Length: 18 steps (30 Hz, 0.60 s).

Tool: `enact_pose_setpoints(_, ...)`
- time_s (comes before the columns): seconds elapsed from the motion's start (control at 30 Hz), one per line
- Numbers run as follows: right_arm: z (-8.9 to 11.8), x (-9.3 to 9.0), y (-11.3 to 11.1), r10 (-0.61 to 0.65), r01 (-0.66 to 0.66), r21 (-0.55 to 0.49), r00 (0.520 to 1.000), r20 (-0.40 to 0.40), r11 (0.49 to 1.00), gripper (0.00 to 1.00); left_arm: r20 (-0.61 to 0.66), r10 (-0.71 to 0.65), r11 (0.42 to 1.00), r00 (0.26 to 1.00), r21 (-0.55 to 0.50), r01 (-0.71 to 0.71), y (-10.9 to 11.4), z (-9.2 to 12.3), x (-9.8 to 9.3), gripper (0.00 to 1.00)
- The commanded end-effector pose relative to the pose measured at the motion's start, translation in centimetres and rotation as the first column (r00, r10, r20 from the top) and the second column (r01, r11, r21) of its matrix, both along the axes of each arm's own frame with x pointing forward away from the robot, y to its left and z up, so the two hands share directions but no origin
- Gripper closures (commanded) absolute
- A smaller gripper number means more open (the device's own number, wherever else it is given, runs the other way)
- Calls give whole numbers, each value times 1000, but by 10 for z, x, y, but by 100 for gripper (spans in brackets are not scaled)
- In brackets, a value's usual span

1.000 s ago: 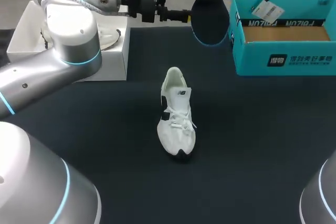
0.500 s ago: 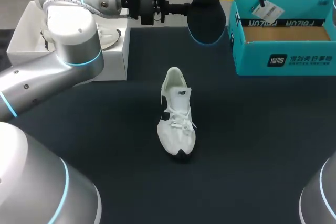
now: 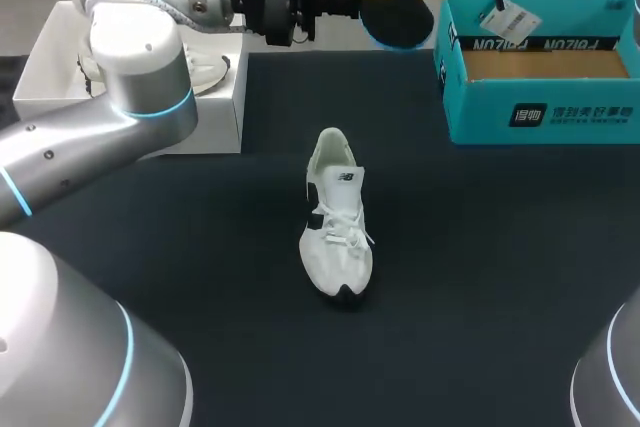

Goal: Take the shoe out of the shoebox, open the shoe tongue, remove and reinsert the insole, then place the shoe into the shoebox

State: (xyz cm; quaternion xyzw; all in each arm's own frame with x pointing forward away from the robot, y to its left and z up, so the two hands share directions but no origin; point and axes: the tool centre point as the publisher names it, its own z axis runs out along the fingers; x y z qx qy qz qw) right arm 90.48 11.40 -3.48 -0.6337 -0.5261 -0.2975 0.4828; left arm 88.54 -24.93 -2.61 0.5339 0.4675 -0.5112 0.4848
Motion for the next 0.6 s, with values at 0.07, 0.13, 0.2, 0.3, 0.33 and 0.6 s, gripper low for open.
enact_pose_setpoints(0.07, 0, 1, 0, -1, 1, -2, 1000, 0, 1000, 100, -2, -6, 1000, 1000, 0, 6, -1, -1, 2, 100)
enact_pose_setpoints(0.13, 0, 1, 1, -4, 4, 4, 1000, 1, 1000, 100, -2, -7, 1000, 1000, 1, 7, -1, -1, 2, 100)
enact_pose_setpoints(0.2, 0, 1, 1, -8, 8, 12, 1000, 4, 1000, 99, 1, -9, 1000, 1000, 1, 9, -1, 0, 2, 100)
enact_pose_setpoints(0.3, 1, 3, -3, -40, 40, 7, 999, 20, 999, 0, 6, -9, 1000, 1000, 0, 9, -1, 1, 2, 100)
enact_pose_setpoints(0.33, 2, 3, -5, -51, 51, 9, 998, 24, 999, 0, 8, -8, 1000, 1000, 1, 8, -1, 1, 2, 100)
enact_pose_setpoints(0.6, 25, -7, -31, -142, 141, 25, 984, 107, 990, 0, 31, 21, 1000, 999, 11, -21, 2, 3, 4, 100)
